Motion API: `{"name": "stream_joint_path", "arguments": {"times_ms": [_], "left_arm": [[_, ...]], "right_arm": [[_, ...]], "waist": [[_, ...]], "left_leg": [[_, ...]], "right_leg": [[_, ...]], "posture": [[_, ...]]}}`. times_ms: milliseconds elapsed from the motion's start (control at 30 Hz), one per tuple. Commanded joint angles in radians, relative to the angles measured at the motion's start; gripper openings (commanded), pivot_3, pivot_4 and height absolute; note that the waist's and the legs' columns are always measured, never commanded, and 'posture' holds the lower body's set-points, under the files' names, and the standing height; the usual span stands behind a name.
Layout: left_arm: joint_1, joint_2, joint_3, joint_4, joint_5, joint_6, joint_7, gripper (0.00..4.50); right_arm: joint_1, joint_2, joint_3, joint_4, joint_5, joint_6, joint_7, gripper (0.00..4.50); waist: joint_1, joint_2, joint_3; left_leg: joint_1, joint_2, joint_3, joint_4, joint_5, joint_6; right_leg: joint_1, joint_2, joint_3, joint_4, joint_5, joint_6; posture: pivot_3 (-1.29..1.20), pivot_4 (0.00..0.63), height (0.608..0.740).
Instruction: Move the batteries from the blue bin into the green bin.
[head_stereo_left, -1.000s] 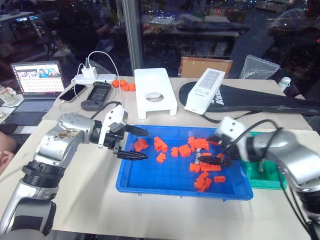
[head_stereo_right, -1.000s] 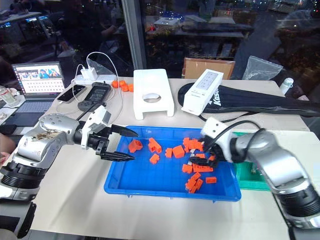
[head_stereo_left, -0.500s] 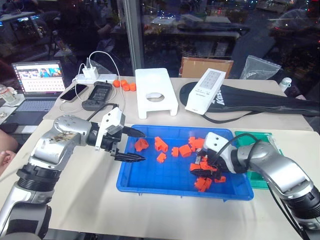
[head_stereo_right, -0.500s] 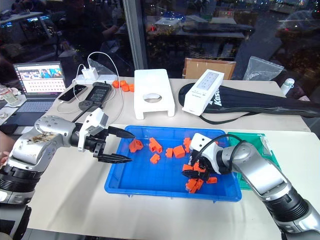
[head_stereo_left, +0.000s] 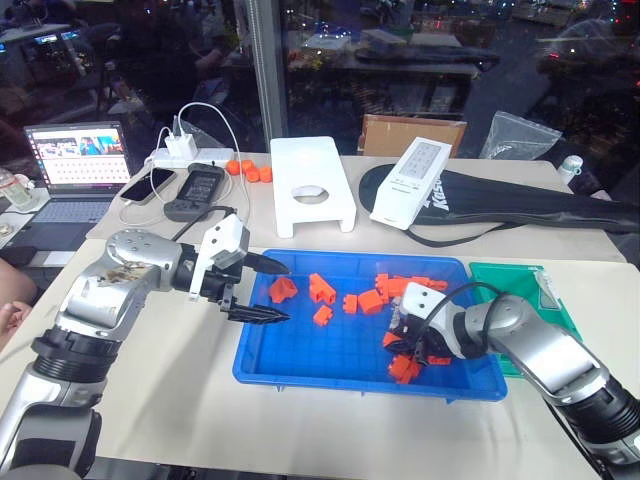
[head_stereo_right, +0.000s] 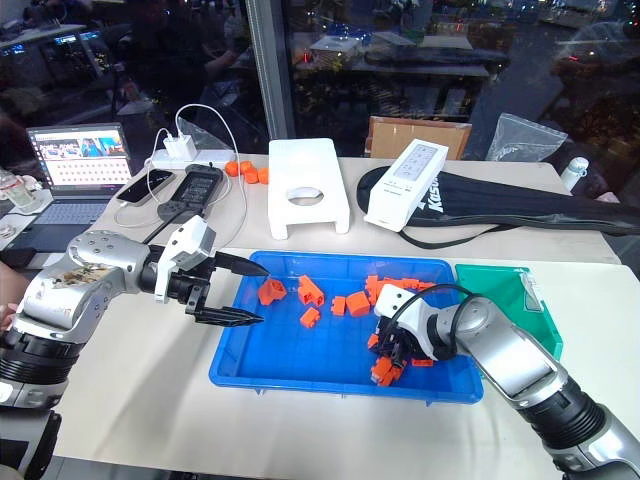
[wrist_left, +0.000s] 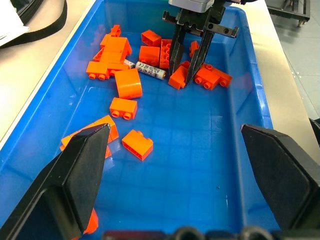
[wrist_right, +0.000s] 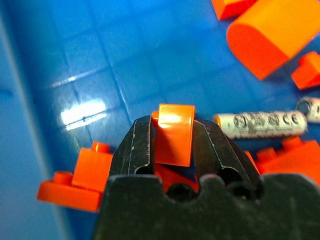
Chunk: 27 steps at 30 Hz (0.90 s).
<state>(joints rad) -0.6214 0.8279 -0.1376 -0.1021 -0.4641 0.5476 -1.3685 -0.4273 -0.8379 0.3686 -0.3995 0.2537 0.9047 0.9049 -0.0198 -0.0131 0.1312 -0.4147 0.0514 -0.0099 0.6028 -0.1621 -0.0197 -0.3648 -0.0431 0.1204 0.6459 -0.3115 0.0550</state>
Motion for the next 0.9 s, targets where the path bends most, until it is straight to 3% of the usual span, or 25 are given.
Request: {"name": "stream_joint_path", "arguments": {"times_ms": [33, 167, 233, 400, 667, 900], "left_arm": [[-0.017, 0.012, 0.017, -0.018, 0.003, -0.012, -0.005, 4.5], [-0.019, 0.012, 0.016, -0.013, 0.005, -0.014, -0.007, 4.5], [-0.019, 0.014, 0.018, -0.017, 0.003, -0.009, -0.004, 4.5], [-0.016, 0.02, 0.02, -0.02, 0.002, -0.006, -0.005, 4.5], [-0.023, 0.004, 0.004, -0.007, 0.007, -0.018, -0.01, 4.5], [-0.042, -0.016, -0.001, 0.007, 0.016, -0.01, -0.002, 4.5]], "right_arm": [[-0.06, 0.072, -0.035, -0.03, 0.04, 0.005, -0.007, 0.73], [-0.126, 0.176, 0.003, 0.015, 0.026, 0.01, -0.037, 0.73], [-0.143, 0.207, 0.01, 0.022, 0.033, 0.014, -0.035, 1.73], [-0.151, 0.147, -0.027, 0.04, -0.004, -0.001, -0.038, 3.31], [-0.099, -0.042, -0.121, 0.054, -0.003, 0.0, 0.01, 3.31], [-0.065, -0.072, -0.126, 0.074, -0.029, -0.001, -0.003, 3.31]], "waist": [[-0.001, 0.0, 0.0], [-0.007, 0.0, 0.0], [-0.006, 0.0, 0.0], [0.006, 0.0, 0.0], [0.004, 0.0, 0.0], [-0.001, -0.001, 0.0]], "left_leg": [[0.0, 0.0, 0.0, 0.0, 0.0, 0.0], [0.0, 0.0, 0.0, 0.0, 0.0, 0.0], [0.0, 0.0, -0.001, 0.0, 0.0, 0.0], [-0.001, 0.0, -0.001, 0.001, 0.0, 0.0], [-0.001, 0.0, 0.0, 0.0, 0.0, 0.0], [-0.001, 0.0, 0.0, 0.0, 0.0, 0.0]], "right_leg": [[0.0, 0.0, 0.0, 0.0, 0.0, 0.0], [-0.001, 0.0, 0.0, 0.001, 0.0, 0.0], [0.0, 0.0, 0.0, 0.001, 0.0, 0.0], [0.0, 0.0, -0.001, 0.0, 0.001, -0.001], [-0.001, 0.0, 0.0, 0.001, 0.0, -0.001], [-0.001, 0.0, 0.0, 0.001, 0.0, 0.0]], "posture": [[0.0, 0.15, 0.712], [0.0, 0.15, 0.712], [0.0, 0.15, 0.712], [0.0, 0.15, 0.712], [0.0, 0.15, 0.712], [0.0, 0.15, 0.712]]}}
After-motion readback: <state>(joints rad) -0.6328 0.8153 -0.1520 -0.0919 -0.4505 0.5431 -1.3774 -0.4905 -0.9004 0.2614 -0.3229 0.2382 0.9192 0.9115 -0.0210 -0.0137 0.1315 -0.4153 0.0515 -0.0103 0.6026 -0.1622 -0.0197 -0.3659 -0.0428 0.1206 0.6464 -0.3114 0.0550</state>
